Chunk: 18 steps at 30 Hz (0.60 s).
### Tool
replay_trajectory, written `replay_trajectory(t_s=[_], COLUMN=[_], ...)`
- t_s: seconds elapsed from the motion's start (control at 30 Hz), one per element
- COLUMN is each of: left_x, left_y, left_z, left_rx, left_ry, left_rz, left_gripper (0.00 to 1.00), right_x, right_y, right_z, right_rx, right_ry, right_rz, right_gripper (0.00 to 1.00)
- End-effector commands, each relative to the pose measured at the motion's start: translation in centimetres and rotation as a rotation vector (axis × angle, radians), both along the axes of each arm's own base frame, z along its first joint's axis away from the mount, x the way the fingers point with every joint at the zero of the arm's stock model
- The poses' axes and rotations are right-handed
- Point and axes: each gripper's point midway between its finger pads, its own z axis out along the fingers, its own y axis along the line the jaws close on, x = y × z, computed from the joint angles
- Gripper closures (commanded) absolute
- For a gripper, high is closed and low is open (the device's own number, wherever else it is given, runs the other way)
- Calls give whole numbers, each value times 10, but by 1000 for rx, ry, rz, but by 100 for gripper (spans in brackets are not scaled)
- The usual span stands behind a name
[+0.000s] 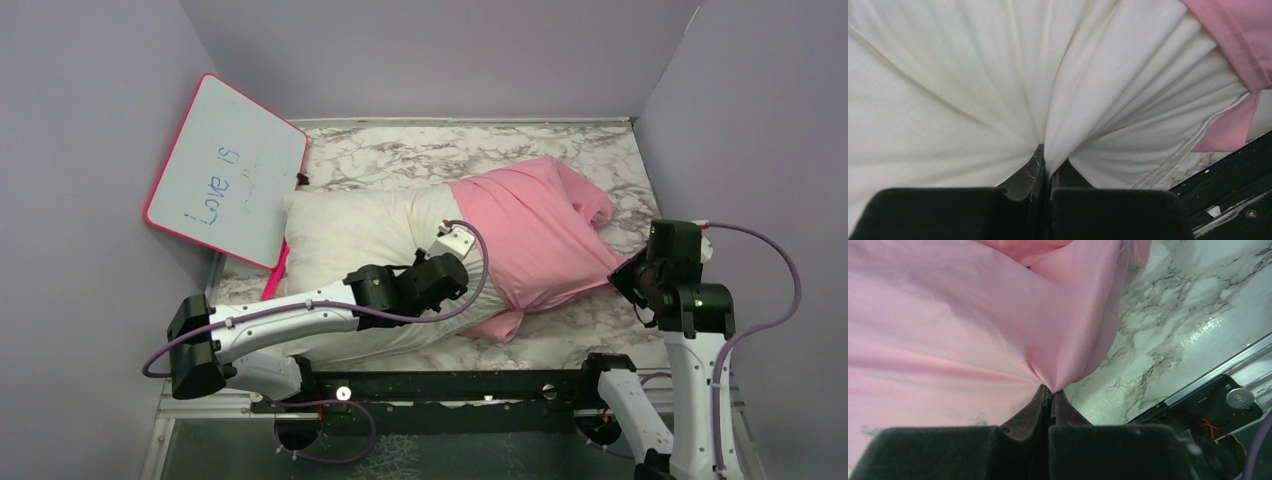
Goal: Remove the pillowcase from the pillow
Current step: Remove the pillow from the pillowcase.
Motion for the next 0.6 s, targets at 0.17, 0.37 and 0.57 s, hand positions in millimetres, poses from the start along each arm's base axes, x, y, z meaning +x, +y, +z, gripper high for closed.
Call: replay_trajectory(t_s=[0.17,0.37,0.57], left_x=[-12,-10,-7], left_y=[59,63,73], left_z=[-33,-29,-11], left_rx=[258,243,148], left_ry=[64,43,-11], left_rz=[38,66,124], left_gripper=[100,100,100], right_x=[43,52,48], right_y=[-62,-68,-80], right_z=[37,52,65], right_rx=[-249,-279,-355], right_ry=[-111,-116,-104], right_rz=[-207,-219,-244], right_gripper=[100,99,99])
